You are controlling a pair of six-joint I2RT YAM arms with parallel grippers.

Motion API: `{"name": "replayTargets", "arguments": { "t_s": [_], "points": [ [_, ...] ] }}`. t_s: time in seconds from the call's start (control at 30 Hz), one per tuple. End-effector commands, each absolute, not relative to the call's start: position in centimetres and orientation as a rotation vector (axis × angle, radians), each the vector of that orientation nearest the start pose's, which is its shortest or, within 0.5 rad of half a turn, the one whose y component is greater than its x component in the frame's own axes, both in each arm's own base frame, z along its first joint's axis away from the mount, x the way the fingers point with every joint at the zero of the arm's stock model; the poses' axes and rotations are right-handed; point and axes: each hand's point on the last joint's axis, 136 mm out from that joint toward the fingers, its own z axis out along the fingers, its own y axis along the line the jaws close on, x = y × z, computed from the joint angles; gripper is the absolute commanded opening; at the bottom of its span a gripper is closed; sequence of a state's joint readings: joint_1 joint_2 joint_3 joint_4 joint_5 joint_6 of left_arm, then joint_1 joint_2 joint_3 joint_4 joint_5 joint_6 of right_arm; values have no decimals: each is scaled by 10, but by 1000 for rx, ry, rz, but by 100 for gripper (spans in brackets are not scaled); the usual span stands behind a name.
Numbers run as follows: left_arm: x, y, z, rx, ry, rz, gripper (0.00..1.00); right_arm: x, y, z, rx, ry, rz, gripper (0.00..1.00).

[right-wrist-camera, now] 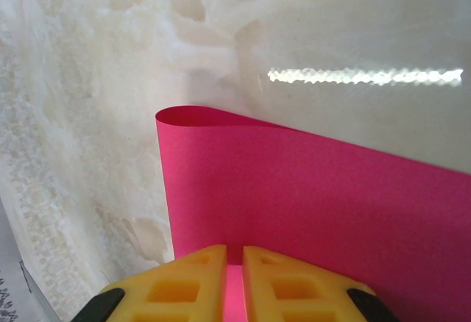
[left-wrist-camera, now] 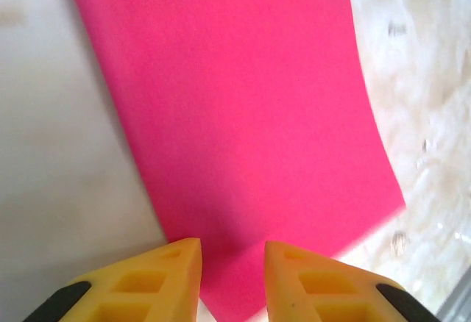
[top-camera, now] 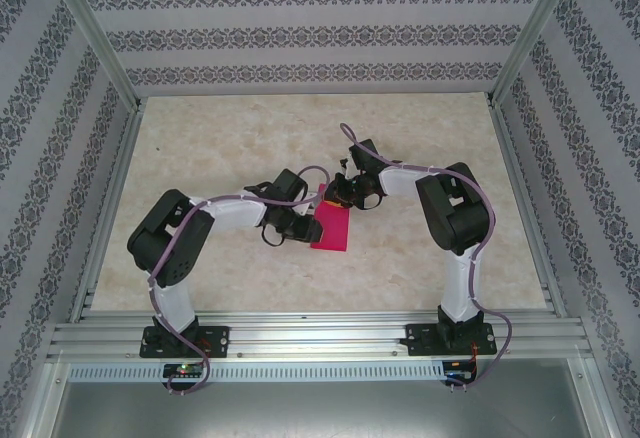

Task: Fold a paper plane with a square sheet of paper (fold left side to right side)
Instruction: First fold the square sheet of paper in half at the center of the table, then hold the square sheet of paper at the center of the table.

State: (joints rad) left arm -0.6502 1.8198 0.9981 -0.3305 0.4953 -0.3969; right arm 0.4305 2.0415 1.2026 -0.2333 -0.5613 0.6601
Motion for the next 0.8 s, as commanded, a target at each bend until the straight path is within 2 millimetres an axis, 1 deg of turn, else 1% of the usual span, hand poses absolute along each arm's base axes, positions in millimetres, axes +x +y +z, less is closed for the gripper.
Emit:
{"name": "replayTargets", "arguments": {
  "t_s": [0.0, 0.13, 0.27, 0.33, 0.4, 0.53, 0.6, 0.63, 0.7, 0.77],
  "points": [
    [234, -311, 35, 640, 2794, -1048, 31, 363, 257, -25, 156, 2920, 898, 16],
    [223, -313, 36, 661, 2796, -1063, 32, 361, 256, -27, 157, 2928, 897, 16],
    [214, -306, 33, 662, 2827, -1026, 32, 361, 256, -27, 154, 2927, 897, 16],
    [214, -304, 38, 645, 2816, -1021, 33, 362, 257, -25, 149, 2921, 911, 16],
    [218, -305, 51, 631, 2783, -1032, 35, 362, 259, -23, 143, 2913, 916, 16],
    [240, -317, 92, 606, 2661, -1102, 39, 362, 260, -21, 136, 2911, 925, 16],
    [251, -320, 103, 578, 2635, -1125, 40, 362, 260, -20, 132, 2909, 925, 16],
    [256, -323, 103, 575, 2630, -1137, 40, 362, 260, -20, 133, 2908, 926, 16],
    [262, -328, 97, 588, 2646, -1133, 40, 362, 260, -20, 133, 2906, 929, 16],
    [265, -331, 83, 605, 2692, -1116, 39, 362, 261, -18, 128, 2904, 929, 16]
  ]
}}
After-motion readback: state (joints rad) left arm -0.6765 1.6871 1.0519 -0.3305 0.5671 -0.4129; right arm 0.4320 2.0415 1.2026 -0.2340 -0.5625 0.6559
